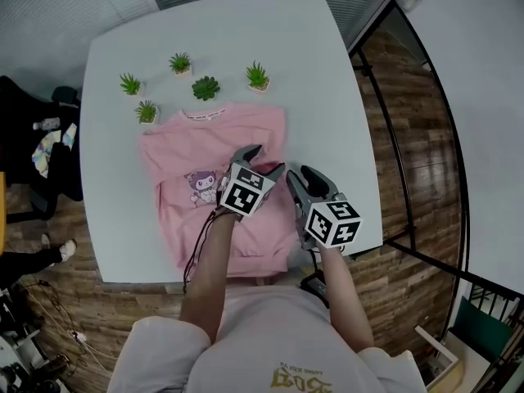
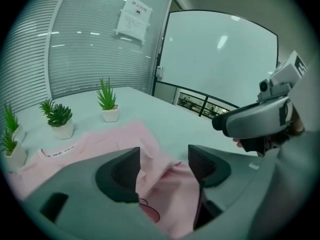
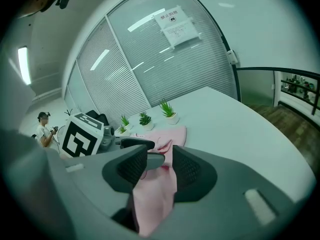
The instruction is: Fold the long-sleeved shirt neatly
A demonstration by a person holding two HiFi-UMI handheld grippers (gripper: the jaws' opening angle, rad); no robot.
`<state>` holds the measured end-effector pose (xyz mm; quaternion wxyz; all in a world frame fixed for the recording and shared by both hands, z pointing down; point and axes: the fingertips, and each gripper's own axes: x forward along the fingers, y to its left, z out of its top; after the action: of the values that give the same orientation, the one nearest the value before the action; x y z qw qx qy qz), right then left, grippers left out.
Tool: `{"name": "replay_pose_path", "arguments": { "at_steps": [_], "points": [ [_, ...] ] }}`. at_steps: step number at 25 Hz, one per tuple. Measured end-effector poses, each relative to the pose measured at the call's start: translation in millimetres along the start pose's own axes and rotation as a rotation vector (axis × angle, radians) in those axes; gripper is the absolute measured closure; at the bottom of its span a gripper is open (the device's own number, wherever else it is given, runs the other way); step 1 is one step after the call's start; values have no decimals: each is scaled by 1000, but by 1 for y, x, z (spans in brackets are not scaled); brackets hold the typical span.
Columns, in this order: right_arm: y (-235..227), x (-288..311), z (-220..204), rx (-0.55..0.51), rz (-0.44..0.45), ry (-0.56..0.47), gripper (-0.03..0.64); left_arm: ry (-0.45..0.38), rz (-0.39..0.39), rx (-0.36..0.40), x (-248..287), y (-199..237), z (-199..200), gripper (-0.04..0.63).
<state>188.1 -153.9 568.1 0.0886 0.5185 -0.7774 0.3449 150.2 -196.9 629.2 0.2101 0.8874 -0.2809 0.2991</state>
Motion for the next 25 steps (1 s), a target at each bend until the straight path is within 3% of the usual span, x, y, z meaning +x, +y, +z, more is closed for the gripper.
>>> {"name": "replay_pose_path", "arguments": {
  "at_steps": [5, 18, 25],
  "points": [
    [11, -9, -7, -8, -25, -5, 454, -62, 7, -27, -48, 11, 8, 281],
    [62, -27, -18, -24, -118, -101, 443, -168, 27, -21, -161, 41, -16, 273],
    [77, -47, -28, -35, -96, -120, 443, -179, 102, -53, -195, 38, -37, 273]
  ]
}}
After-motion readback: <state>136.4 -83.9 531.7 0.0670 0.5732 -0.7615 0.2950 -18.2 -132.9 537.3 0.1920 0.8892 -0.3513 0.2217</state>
